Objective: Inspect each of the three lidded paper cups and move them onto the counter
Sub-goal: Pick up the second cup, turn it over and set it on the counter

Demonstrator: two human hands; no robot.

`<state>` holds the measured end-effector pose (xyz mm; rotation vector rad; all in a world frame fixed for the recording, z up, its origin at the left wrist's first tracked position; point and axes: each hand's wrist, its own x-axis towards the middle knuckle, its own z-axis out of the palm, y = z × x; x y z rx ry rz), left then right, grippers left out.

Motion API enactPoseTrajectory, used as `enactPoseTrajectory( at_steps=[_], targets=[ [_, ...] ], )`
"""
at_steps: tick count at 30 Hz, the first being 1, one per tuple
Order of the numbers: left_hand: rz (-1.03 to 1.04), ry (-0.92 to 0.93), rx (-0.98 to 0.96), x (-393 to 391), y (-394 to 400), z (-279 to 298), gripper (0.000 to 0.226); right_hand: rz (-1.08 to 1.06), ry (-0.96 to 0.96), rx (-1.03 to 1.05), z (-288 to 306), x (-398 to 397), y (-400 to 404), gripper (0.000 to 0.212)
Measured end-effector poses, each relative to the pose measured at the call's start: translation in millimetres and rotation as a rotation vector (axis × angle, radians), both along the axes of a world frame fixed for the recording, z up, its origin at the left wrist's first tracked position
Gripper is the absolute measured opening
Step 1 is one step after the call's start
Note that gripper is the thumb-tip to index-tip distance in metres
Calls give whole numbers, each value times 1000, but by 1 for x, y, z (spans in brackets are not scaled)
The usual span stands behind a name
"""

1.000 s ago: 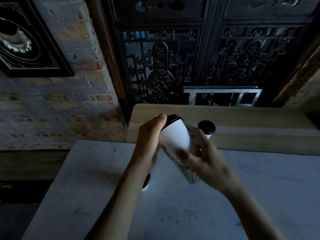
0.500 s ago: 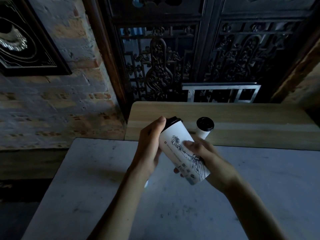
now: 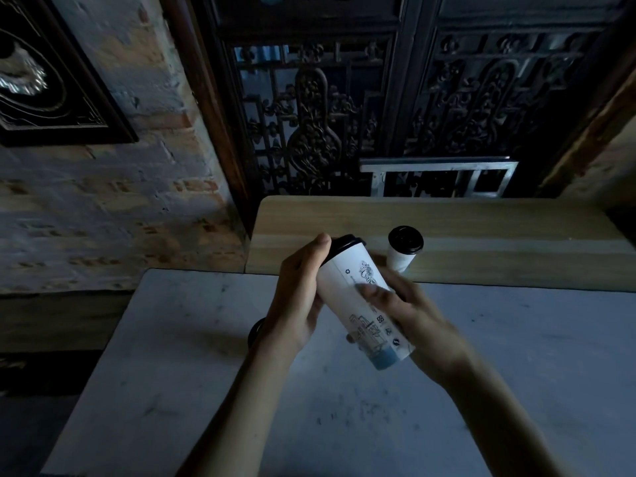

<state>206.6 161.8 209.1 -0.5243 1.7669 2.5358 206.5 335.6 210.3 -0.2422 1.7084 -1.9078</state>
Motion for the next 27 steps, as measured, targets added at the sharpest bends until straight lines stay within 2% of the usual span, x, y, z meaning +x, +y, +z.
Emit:
enactPoseTrajectory(
  at_steps=[3, 6, 9, 12, 15, 18, 23, 27],
  targets=[
    [59, -48, 20, 0, 4, -2, 43, -46, 11, 54, -4, -1, 2, 46],
    [174, -124, 126, 1, 6, -6, 48, -72, 91, 67, 0, 0, 10, 70],
    [242, -113, 195, 2, 8, -9, 51, -163, 223, 41, 11, -1, 14, 74],
    [167, -70, 203, 5, 11, -6, 45, -267, 399, 152, 18, -8, 17, 81],
    [42, -74, 275, 8, 16, 1, 42, -379, 488, 142, 33, -19, 16, 73],
    [-29, -107, 354, 10, 29, 6, 59, -438, 535, 38, 42, -33, 13, 68],
    [-165, -154, 542, 11, 46, 14, 69, -265, 401, -256, 50, -54, 8, 82],
    [-255, -217, 637, 6, 42, 16, 81, -54, 351, -293, 54, -64, 6, 75]
  ],
)
